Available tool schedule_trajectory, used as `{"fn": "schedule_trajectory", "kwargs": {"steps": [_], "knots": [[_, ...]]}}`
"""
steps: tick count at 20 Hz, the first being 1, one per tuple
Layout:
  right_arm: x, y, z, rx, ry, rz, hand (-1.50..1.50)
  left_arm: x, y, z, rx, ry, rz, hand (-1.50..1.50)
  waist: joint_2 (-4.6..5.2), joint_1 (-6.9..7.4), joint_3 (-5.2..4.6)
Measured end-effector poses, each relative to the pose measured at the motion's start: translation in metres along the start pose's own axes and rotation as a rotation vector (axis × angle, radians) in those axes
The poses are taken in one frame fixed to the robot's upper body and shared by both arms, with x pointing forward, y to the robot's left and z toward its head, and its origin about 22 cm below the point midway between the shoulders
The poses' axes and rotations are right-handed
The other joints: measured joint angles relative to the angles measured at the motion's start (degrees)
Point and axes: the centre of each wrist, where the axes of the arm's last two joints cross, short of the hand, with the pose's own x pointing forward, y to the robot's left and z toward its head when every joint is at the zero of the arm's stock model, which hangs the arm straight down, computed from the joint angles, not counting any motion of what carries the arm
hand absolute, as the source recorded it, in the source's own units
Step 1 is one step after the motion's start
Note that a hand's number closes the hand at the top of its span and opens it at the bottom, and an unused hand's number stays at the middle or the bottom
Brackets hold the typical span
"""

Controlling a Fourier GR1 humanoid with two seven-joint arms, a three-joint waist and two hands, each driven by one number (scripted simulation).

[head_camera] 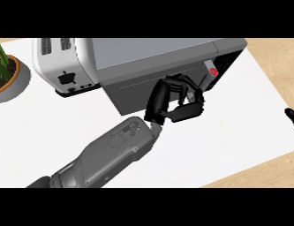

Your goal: Pick up the milk, place it into the microwave and close the microwave

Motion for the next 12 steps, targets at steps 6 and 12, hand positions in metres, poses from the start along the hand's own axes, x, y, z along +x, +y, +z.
{"fn": "schedule_trajectory", "kwargs": {"steps": [6,12], "knots": [[0.010,-0.004,-0.006,0.016,-0.013,0.007,-1.50,-0.002,0.001,0.000,0.018,-0.030,0.032,1.50,0.11,-0.59,0.08],[0.018,-0.008,-0.011,0.029,-0.023,0.009,-1.50,-0.005,0.003,0.000,0.027,-0.061,0.053,1.50,0.19,-0.99,0.14]]}}
